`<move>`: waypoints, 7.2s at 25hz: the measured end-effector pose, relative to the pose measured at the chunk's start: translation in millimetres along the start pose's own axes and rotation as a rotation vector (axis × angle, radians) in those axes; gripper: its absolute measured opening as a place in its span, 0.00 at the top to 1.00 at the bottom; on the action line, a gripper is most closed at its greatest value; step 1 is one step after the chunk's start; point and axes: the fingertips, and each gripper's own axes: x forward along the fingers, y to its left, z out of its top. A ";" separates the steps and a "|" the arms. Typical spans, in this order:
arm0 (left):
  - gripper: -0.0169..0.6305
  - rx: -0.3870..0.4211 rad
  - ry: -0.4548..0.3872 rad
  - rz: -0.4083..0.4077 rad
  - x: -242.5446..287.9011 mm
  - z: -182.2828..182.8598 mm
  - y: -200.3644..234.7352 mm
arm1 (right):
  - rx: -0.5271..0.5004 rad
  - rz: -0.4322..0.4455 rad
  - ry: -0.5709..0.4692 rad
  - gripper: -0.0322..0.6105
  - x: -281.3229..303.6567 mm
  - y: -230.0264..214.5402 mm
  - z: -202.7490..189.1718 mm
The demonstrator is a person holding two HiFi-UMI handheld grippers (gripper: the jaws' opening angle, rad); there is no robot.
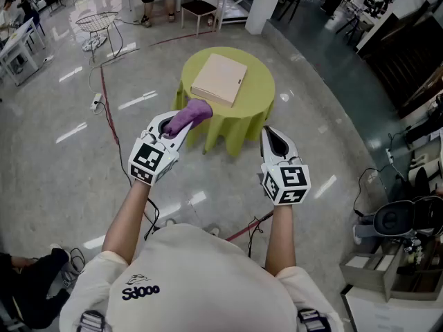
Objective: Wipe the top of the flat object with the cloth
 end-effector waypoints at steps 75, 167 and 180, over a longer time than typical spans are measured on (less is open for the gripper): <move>0.87 -0.095 0.120 -0.049 302.4 -90.9 260.6 | 0.067 0.046 0.069 0.94 349.2 -147.0 -2.5; 0.87 -0.100 0.752 -0.332 621.9 -347.3 103.6 | 0.184 0.102 0.377 0.94 481.2 -351.8 -186.2; 0.87 0.016 0.816 -0.302 584.6 -354.5 129.2 | 0.217 0.096 0.378 0.93 481.1 -329.5 -184.6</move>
